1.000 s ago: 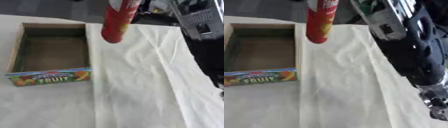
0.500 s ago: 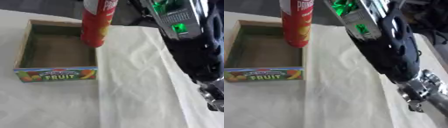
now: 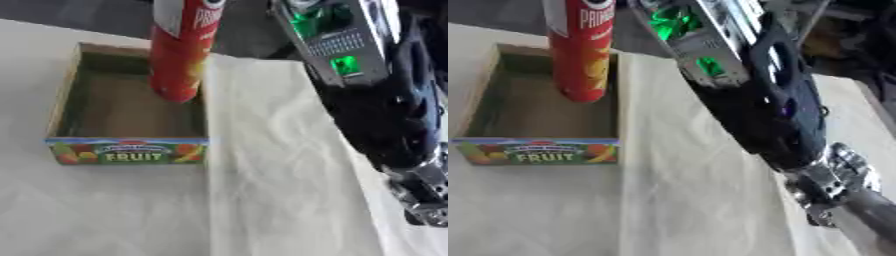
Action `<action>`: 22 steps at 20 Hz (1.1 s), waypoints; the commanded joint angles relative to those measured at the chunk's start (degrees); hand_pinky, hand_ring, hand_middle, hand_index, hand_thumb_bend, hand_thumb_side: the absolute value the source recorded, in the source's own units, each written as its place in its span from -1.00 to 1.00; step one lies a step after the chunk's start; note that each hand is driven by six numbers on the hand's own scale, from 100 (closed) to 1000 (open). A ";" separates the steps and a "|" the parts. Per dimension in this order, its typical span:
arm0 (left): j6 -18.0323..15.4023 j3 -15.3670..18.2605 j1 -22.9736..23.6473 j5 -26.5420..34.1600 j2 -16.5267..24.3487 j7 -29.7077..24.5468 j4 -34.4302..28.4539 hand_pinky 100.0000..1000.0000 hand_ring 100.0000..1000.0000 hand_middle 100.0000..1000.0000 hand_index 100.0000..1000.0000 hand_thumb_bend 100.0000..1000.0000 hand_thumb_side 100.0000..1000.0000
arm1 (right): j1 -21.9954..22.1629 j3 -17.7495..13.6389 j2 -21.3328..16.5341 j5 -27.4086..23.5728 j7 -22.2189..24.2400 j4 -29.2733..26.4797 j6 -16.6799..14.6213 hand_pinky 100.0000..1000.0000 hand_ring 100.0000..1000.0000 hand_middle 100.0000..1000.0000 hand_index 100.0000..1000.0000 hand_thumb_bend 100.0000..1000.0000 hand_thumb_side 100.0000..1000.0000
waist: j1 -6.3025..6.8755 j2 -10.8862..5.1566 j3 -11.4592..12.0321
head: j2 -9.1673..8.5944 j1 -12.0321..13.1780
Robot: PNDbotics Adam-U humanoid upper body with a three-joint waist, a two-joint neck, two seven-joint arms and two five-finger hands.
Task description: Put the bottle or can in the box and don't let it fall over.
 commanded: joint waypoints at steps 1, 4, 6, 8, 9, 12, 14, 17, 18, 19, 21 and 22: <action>-0.06 -0.22 -0.78 0.21 -0.11 -0.41 -1.28 -0.04 0.73 0.59 0.54 -0.78 0.67 | -1.43 -0.19 -0.33 0.07 1.82 -0.43 3.55 -0.82 0.40 0.39 0.59 -1.00 -1.00 | 0.32 -0.81 0.75 | -0.42 -1.76; 0.10 -0.41 -1.05 0.20 -0.29 -0.66 -1.36 -0.04 0.73 0.59 0.54 -0.78 0.68 | -1.87 0.23 0.05 0.05 0.56 0.19 3.76 -0.83 0.39 0.39 0.59 -1.00 -1.00 | -0.09 -0.61 2.13 | -0.30 -2.88; 0.12 -0.54 -1.41 0.26 -0.38 -0.84 -1.45 -0.04 0.73 0.59 0.54 -0.79 0.67 | -2.12 0.48 0.28 0.11 -0.43 0.76 3.97 -0.84 0.38 0.38 0.59 -1.00 -1.00 | -0.31 -0.47 3.10 | -0.28 -3.37; 0.14 -0.67 -1.74 0.33 -0.43 -0.99 -1.53 -0.04 0.73 0.59 0.54 -0.79 0.68 | -2.18 0.81 0.35 0.16 -1.23 1.28 3.99 -0.84 0.38 0.39 0.58 -1.00 -1.00 | -0.58 -0.33 4.12 | -0.44 -3.93; 0.16 -0.72 -1.85 0.34 -0.45 -1.06 -1.54 -0.04 0.73 0.59 0.54 -0.79 0.68 | -2.18 0.96 0.42 0.17 -1.54 1.52 3.95 -0.84 0.38 0.39 0.58 -1.00 -1.00 | -0.73 -0.27 4.62 | -0.43 -4.38; 0.28 -0.73 -1.91 0.34 -0.47 -1.13 -1.56 -0.04 0.73 0.59 0.54 -0.78 0.69 | -2.23 1.43 0.75 0.06 -2.12 2.10 3.89 -0.84 0.38 0.39 0.58 -1.00 -1.00 | -1.19 -0.07 5.70 | -0.30 -5.57; 0.35 -0.76 -1.97 0.32 -0.49 -1.17 -1.60 -0.04 0.73 0.59 0.54 -0.78 0.70 | -2.25 1.83 1.16 -0.18 -2.34 2.47 4.06 -0.84 0.38 0.39 0.59 -1.00 -1.00 | -1.45 0.09 6.22 | -0.20 -5.97; 0.45 -0.80 -2.16 0.32 -0.61 -1.23 -1.69 -0.04 0.73 0.59 0.54 -0.77 0.70 | -1.93 2.49 1.86 -0.30 -3.05 3.15 4.22 -0.85 0.38 0.39 0.59 -1.00 -1.00 | -1.80 0.36 6.89 | -0.08 -6.80; 0.47 -0.86 -2.34 0.32 -0.68 -1.29 -1.76 -0.04 0.73 0.59 0.54 -0.77 0.70 | -1.63 2.73 2.01 -0.33 -3.47 3.45 4.21 -0.86 0.38 0.39 0.59 -1.00 -1.00 | -1.92 0.52 7.19 | -0.15 -7.13; 0.49 -0.95 -2.56 0.34 -0.79 -1.37 -1.83 -0.04 0.73 0.59 0.54 -0.77 0.70 | -1.30 2.91 2.08 -0.33 -4.00 3.92 4.22 -0.87 0.38 0.39 0.59 -1.00 -1.00 | -2.05 0.72 7.54 | -0.29 -7.51; 0.59 -1.16 -2.89 0.39 -0.92 -1.56 -1.93 -0.05 0.73 0.59 0.54 -0.77 0.72 | -0.75 3.12 2.04 -0.49 -5.53 5.16 4.04 -0.87 0.38 0.39 0.59 -1.00 -1.00 | -2.30 1.15 8.31 | -0.57 -8.27; 0.67 -1.23 -2.91 0.36 -0.94 -1.63 -1.95 -0.05 0.73 0.59 0.54 -0.76 0.73 | -0.51 3.22 1.98 -0.76 -6.31 5.83 3.94 -0.87 0.38 0.39 0.59 -1.00 -1.00 | -2.38 1.36 8.63 | -0.70 -8.63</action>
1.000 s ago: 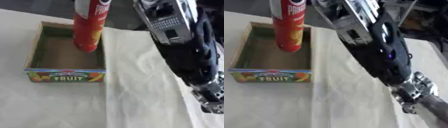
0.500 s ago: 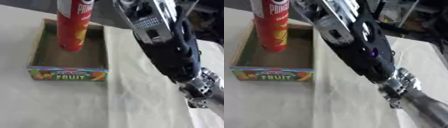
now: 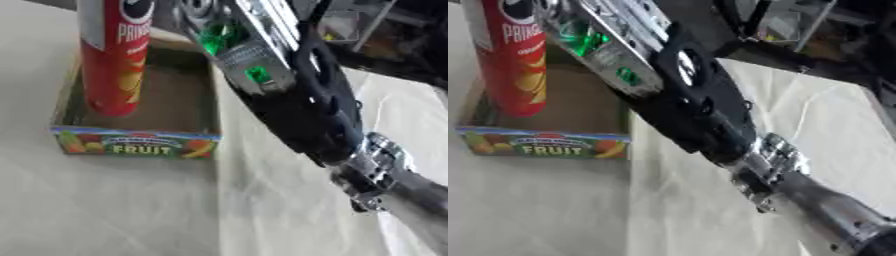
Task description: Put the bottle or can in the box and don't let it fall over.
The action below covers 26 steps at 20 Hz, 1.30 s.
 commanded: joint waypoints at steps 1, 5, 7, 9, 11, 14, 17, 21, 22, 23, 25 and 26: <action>0.09 -0.21 -0.71 0.16 0.03 -0.37 -1.29 -0.05 0.73 0.59 0.54 -0.76 0.73 | -0.39 -0.17 -0.64 -0.78 -1.64 1.50 0.52 -0.87 0.38 0.40 0.59 -1.00 -1.00 | 0.69 -0.63 0.43 | -0.73 -1.25; 0.18 -0.23 -0.86 0.10 -0.12 -0.31 -1.39 -0.05 0.73 0.59 0.54 -0.76 0.75 | 0.25 0.43 -0.41 -2.62 -4.43 4.61 0.53 -0.86 0.41 0.42 0.61 -1.00 -1.00 | 0.65 0.01 1.03 | -0.86 -1.95; 0.23 -0.18 -0.77 0.01 -0.07 -0.23 -1.36 -0.05 0.73 0.59 0.54 -0.76 0.75 | 0.26 0.76 -0.30 -3.48 -5.53 5.55 0.41 -0.84 0.43 0.44 0.62 -1.00 -1.00 | 0.65 0.21 0.97 | -0.86 -1.98; 0.26 -0.21 -0.84 -0.04 -0.16 -0.22 -1.38 -0.05 0.73 0.59 0.54 -0.76 0.74 | 0.33 1.06 -0.23 -4.42 -5.86 6.22 0.42 -0.77 0.49 0.49 0.67 -1.00 -1.00 | 0.65 0.34 0.90 | -0.86 -1.95; 0.28 -0.19 -0.88 -0.04 -0.22 -0.20 -1.40 -0.05 0.73 0.59 0.54 -0.76 0.76 | 0.45 1.36 -0.22 -4.60 -6.26 6.86 0.44 -0.44 0.60 0.55 0.72 -1.00 -1.00 | 0.65 0.45 0.78 | -0.97 -1.86; 0.36 -0.10 -0.69 -0.17 -0.14 -0.09 -1.33 -0.05 0.73 0.59 0.54 -0.75 0.76 | 0.64 1.48 -0.39 -3.21 -7.36 7.28 -0.09 0.04 0.78 0.67 0.83 -1.00 -0.72 | 0.65 0.49 0.34 | -0.89 -1.61; 0.39 -0.12 -0.73 -0.27 -0.20 -0.10 -1.34 -0.05 0.73 0.59 0.54 -0.75 0.76 | 0.80 1.46 -0.47 -0.42 -7.72 7.59 -1.04 0.27 0.85 0.71 0.86 -1.00 -0.03 | 0.65 0.41 -0.07 | -0.80 -1.40; 0.43 -0.07 -0.51 -0.41 -0.06 -0.05 -1.24 -0.05 0.73 0.59 0.54 -0.75 0.76 | 0.67 0.81 -0.73 2.70 -6.91 7.32 -1.80 0.30 0.85 0.71 0.86 -1.00 0.20 | 0.65 0.20 -0.51 | -0.43 -1.18; 0.43 -0.09 -0.49 -0.45 -0.04 -0.07 -1.24 -0.06 0.73 0.59 0.54 -0.75 0.76 | 0.64 0.68 -0.83 3.27 -6.47 7.11 -1.90 0.32 0.85 0.71 0.86 -1.00 0.19 | 0.65 0.14 -0.64 | -0.38 -1.12; 0.44 -0.11 -0.50 -0.48 -0.04 -0.12 -1.25 -0.06 0.73 0.59 0.54 -0.75 0.75 | 0.62 0.56 -0.90 3.81 -6.01 6.84 -1.97 0.30 0.84 0.71 0.86 -1.00 0.16 | 0.65 0.09 -0.74 | -0.35 -1.07; 0.44 -0.09 -0.44 -0.54 0.04 -0.16 -1.22 -0.06 0.73 0.59 0.54 -0.75 0.76 | 0.58 0.02 -0.96 4.31 -5.38 5.78 -1.91 0.27 0.80 0.71 0.86 -1.00 0.12 | 0.65 -0.02 -1.00 | -0.24 -0.78; 0.44 -0.06 -0.36 -0.58 0.10 -0.14 -1.20 -0.06 0.73 0.58 0.54 -0.75 0.75 | 0.56 -0.38 -1.06 4.28 -5.25 5.08 -1.78 0.24 0.78 0.71 0.87 -1.00 0.06 | 0.68 -0.10 -1.18 | -0.14 -0.58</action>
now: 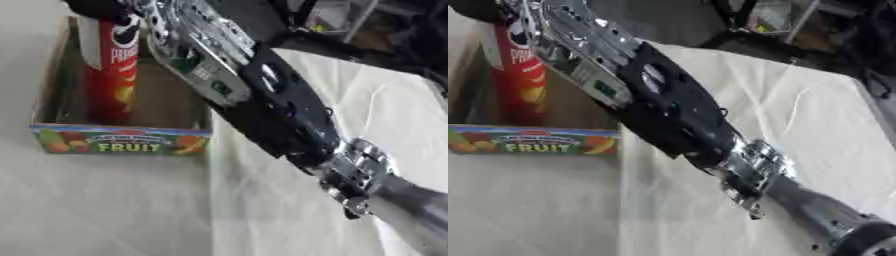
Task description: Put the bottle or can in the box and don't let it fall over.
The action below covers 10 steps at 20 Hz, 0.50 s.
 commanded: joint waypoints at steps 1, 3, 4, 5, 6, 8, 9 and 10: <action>0.04 0.30 0.02 -0.26 0.60 -0.05 -1.08 -0.06 0.73 0.58 0.54 -0.75 0.75 | -1.16 -1.94 -1.48 0.62 0.59 -2.87 0.26 0.22 0.78 0.71 0.87 -1.00 0.04 | 0.83 -1.54 -0.43 | 0.09 0.56; 0.01 0.47 0.43 -0.32 0.69 0.12 -0.97 -0.06 0.73 0.58 0.54 -0.75 0.75 | -1.05 -3.18 -2.12 -0.37 0.46 -4.95 0.75 0.15 0.75 0.72 0.88 -1.00 0.00 | 1.15 -1.90 -1.32 | 0.41 1.11; -0.03 0.56 0.66 -0.34 0.73 0.22 -0.92 -0.06 0.73 0.58 0.54 -0.76 0.74 | -0.92 -3.90 -2.60 -1.16 0.32 -6.22 1.05 0.12 0.74 0.72 0.89 -1.00 0.00 | 1.38 -2.10 -1.82 | 0.55 1.37; -0.08 0.64 0.89 -0.36 0.75 0.32 -0.86 -0.06 0.73 0.58 0.54 -0.76 0.74 | -0.72 -4.66 -3.04 -2.02 0.09 -7.49 1.40 0.09 0.73 0.72 0.89 -1.00 0.00 | 1.63 -2.30 -2.30 | 0.67 1.63; -0.14 0.75 1.10 -0.37 0.76 0.45 -0.80 -0.06 0.73 0.58 0.54 -0.76 0.74 | -0.45 -5.47 -3.43 -3.07 -0.28 -8.82 1.80 0.06 0.72 0.73 0.90 -1.00 0.03 | 1.89 -2.49 -2.78 | 0.78 1.94; -0.28 0.98 1.52 -0.31 0.72 0.73 -0.68 -0.06 0.73 0.58 0.54 -0.76 0.73 | 0.37 -7.09 -4.35 -5.36 -1.43 -11.41 2.64 0.01 0.70 0.73 0.91 -1.00 0.01 | 2.45 -2.87 -3.74 | 0.99 2.66; -0.35 1.12 1.72 -0.27 0.71 0.88 -0.61 -0.06 0.73 0.58 0.54 -0.76 0.73 | 0.89 -7.78 -4.87 -6.42 -2.11 -12.23 2.89 0.01 0.70 0.74 0.91 -1.00 0.01 | 2.76 -3.06 -4.24 | 1.05 3.09; -0.42 1.27 1.90 -0.28 0.69 1.04 -0.55 -0.06 0.73 0.58 0.54 -0.77 0.72 | 1.40 -8.47 -5.34 -7.46 -2.98 -12.63 2.98 -0.02 0.69 0.74 0.92 -1.00 0.04 | 3.08 -3.24 -4.74 | 1.02 3.56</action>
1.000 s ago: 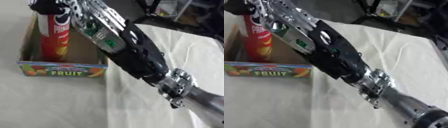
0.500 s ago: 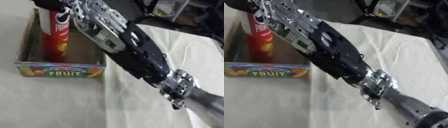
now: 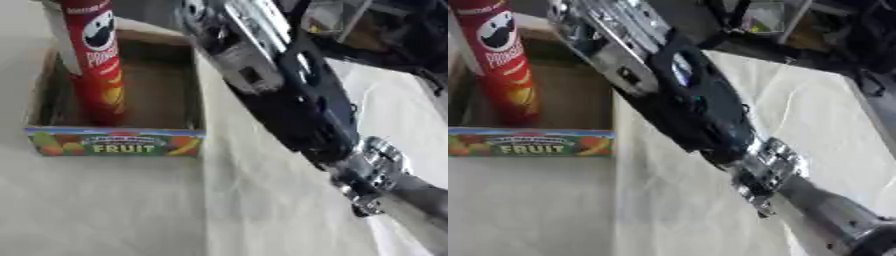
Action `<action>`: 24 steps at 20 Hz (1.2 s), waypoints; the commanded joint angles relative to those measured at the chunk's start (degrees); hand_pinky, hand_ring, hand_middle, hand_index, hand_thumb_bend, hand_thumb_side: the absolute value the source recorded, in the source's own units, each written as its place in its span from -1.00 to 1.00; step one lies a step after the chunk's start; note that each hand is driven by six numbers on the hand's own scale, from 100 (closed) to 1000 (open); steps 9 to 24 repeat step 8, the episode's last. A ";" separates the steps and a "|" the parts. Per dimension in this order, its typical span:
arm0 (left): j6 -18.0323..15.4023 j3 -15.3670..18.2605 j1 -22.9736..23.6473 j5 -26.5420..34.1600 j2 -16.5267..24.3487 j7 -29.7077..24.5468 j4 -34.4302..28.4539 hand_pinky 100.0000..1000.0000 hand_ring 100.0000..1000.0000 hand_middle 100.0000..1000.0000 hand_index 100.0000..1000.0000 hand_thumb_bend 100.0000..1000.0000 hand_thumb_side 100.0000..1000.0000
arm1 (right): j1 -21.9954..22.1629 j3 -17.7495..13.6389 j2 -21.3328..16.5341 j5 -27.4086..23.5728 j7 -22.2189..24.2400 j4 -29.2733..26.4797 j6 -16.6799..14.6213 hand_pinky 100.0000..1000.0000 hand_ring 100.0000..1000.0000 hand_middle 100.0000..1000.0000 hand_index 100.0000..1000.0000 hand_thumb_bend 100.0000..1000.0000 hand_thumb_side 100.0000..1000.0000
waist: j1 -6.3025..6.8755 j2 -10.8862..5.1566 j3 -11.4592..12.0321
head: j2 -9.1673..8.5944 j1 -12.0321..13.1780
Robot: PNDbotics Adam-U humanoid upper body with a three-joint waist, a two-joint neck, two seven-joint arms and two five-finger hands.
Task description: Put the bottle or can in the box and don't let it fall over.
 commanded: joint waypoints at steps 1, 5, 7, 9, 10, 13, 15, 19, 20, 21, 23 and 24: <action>-0.29 0.96 0.15 -0.06 0.61 0.65 -0.60 -0.06 0.73 0.58 0.54 -0.77 0.72 | 0.44 -3.05 -3.02 -3.49 -2.57 -2.77 0.65 -0.02 0.69 0.74 0.92 -1.00 0.04 | 1.46 -1.72 -0.85 | 0.27 1.34; -0.63 1.60 0.97 -0.04 0.31 1.32 -0.41 -0.06 0.73 0.58 0.54 -0.78 0.70 | 3.95 -5.69 -5.25 -8.17 -7.57 -2.95 0.51 -0.04 0.68 0.76 0.92 -1.00 0.34 | 2.80 -2.42 -3.11 | 0.28 3.69; -0.81 1.94 1.34 -0.08 0.27 1.67 -0.31 -0.06 0.73 0.58 0.54 -0.78 0.69 | 5.96 -6.99 -6.51 -10.73 -10.17 -2.96 0.37 -0.03 0.69 0.78 0.93 -1.00 0.33 | 3.39 -2.66 -4.17 | 0.44 5.71; -0.90 2.07 1.50 -0.09 0.23 1.82 -0.28 -0.06 0.73 0.58 0.54 -0.78 0.69 | 7.04 -7.61 -7.33 -12.13 -11.32 -2.96 0.40 -0.02 0.70 0.80 0.93 -1.00 0.32 | 3.64 -2.79 -4.68 | 0.61 6.74; -0.90 2.07 1.50 -0.09 0.23 1.82 -0.28 -0.06 0.73 0.58 0.54 -0.78 0.69 | 7.04 -7.61 -7.33 -12.13 -11.32 -2.96 0.40 -0.02 0.70 0.80 0.93 -1.00 0.32 | 3.64 -2.79 -4.68 | 0.61 6.74; -0.90 2.07 1.50 -0.09 0.23 1.82 -0.28 -0.06 0.73 0.58 0.54 -0.78 0.69 | 7.04 -7.61 -7.33 -12.13 -11.32 -2.96 0.40 -0.02 0.70 0.80 0.93 -1.00 0.32 | 3.64 -2.79 -4.68 | 0.61 6.74; -0.90 2.07 1.50 -0.09 0.23 1.82 -0.28 -0.06 0.73 0.58 0.54 -0.78 0.69 | 7.04 -7.61 -7.33 -12.13 -11.32 -2.96 0.40 -0.02 0.70 0.80 0.93 -1.00 0.32 | 3.64 -2.79 -4.68 | 0.61 6.74; -0.90 2.07 1.50 -0.09 0.23 1.82 -0.28 -0.06 0.73 0.58 0.54 -0.78 0.69 | 7.04 -7.61 -7.33 -12.13 -11.32 -2.96 0.40 -0.02 0.70 0.80 0.93 -1.00 0.32 | 3.64 -2.79 -4.68 | 0.61 6.74; -0.90 2.07 1.50 -0.09 0.23 1.82 -0.28 -0.06 0.73 0.58 0.54 -0.78 0.69 | 7.04 -7.61 -7.33 -12.13 -11.32 -2.96 0.40 -0.02 0.70 0.80 0.93 -1.00 0.32 | 3.64 -2.79 -4.68 | 0.61 6.74; -0.90 2.07 1.50 -0.09 0.23 1.82 -0.28 -0.06 0.73 0.58 0.54 -0.78 0.69 | 7.04 -7.61 -7.33 -12.13 -11.32 -2.96 0.40 -0.02 0.70 0.80 0.93 -1.00 0.32 | 3.64 -2.79 -4.68 | 0.61 6.74; -0.90 2.07 1.50 -0.09 0.23 1.82 -0.28 -0.06 0.73 0.58 0.54 -0.78 0.69 | 7.04 -7.61 -7.33 -12.13 -11.32 -2.96 0.40 -0.02 0.70 0.80 0.93 -1.00 0.32 | 3.64 -2.79 -4.68 | 0.61 6.74; -0.90 2.07 1.50 -0.09 0.23 1.82 -0.28 -0.06 0.73 0.58 0.54 -0.78 0.69 | 7.04 -7.61 -7.33 -12.13 -11.32 -2.96 0.40 -0.02 0.70 0.80 0.93 -1.00 0.32 | 3.64 -2.79 -4.68 | 0.61 6.74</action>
